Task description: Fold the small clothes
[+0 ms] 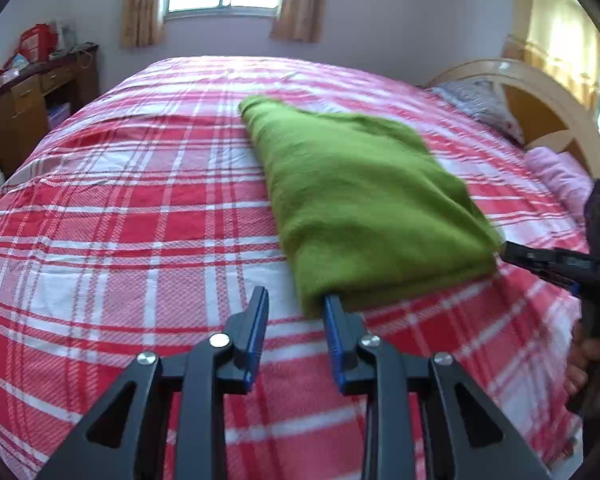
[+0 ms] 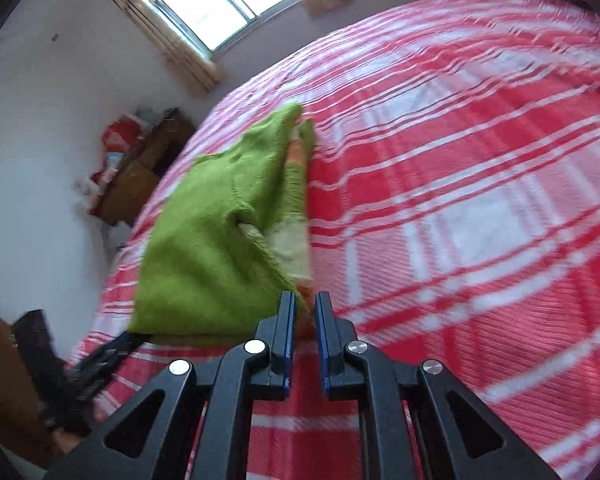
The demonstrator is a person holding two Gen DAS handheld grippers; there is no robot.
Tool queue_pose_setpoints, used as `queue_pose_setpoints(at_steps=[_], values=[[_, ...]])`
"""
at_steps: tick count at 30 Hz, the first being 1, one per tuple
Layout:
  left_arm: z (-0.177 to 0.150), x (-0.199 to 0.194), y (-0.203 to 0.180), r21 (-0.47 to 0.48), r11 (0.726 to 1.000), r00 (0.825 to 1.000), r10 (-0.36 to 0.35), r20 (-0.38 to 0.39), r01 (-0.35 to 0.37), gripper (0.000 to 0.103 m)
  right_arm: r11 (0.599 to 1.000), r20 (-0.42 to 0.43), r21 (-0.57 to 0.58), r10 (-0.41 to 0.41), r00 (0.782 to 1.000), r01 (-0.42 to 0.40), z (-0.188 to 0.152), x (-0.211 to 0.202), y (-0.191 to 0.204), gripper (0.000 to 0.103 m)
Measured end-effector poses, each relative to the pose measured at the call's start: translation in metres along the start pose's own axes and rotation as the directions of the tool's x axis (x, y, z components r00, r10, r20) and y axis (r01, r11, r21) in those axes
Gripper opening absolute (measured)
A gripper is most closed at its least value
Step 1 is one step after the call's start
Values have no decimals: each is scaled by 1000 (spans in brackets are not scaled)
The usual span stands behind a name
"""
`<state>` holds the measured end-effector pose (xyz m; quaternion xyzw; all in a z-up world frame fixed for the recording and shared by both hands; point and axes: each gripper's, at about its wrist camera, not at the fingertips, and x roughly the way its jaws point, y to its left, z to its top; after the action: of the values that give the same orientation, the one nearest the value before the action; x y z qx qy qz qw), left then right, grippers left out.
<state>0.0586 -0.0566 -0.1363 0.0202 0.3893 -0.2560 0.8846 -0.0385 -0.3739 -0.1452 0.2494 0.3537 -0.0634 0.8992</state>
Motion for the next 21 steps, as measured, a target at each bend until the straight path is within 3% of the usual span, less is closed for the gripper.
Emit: queue_pose_setpoints(at_steps=[1,3,4,6,7,8,9,10,13,14,17,21], values=[[1,-6,3,-2,1000,1000,-14,7,14,36,999,34,-39,-13,999,14,4,-9,7,10],[6,-17,6,-11,1000,999,-26,45,27,56,996,97,-86,-4,995,13,13,-23,19,10],[11,-21,7,-21,1000,997,-13,80,14,60,993,133,-116,14,991,2,19,-29,30,12],[26,-19,10,-46,999,993,15,117,-10,66,983,169,-180,62,984,-31,33,-32,55,37],[36,-14,10,-62,998,992,26,121,-18,66,979,162,-199,77,984,-43,38,-28,61,68],[43,-9,11,-77,997,992,37,120,-27,66,974,152,-221,83,985,-48,44,-19,71,76],[54,1,11,-94,995,992,48,117,-37,66,970,142,-240,69,987,-33,49,-7,79,76],[60,8,11,-104,994,992,56,113,-45,66,968,131,-249,38,991,-4,50,2,83,75],[69,37,10,-134,989,995,76,69,-66,66,968,8,-249,-33,999,34,52,49,84,3],[67,48,10,-145,987,996,81,46,-74,66,971,-19,-238,-29,999,24,51,63,81,3],[52,60,6,-153,983,995,101,20,-97,68,967,9,-250,-40,999,41,51,84,76,1],[43,58,4,-137,984,992,121,21,-117,76,984,-18,-172,37,999,-39,68,96,60,0]])
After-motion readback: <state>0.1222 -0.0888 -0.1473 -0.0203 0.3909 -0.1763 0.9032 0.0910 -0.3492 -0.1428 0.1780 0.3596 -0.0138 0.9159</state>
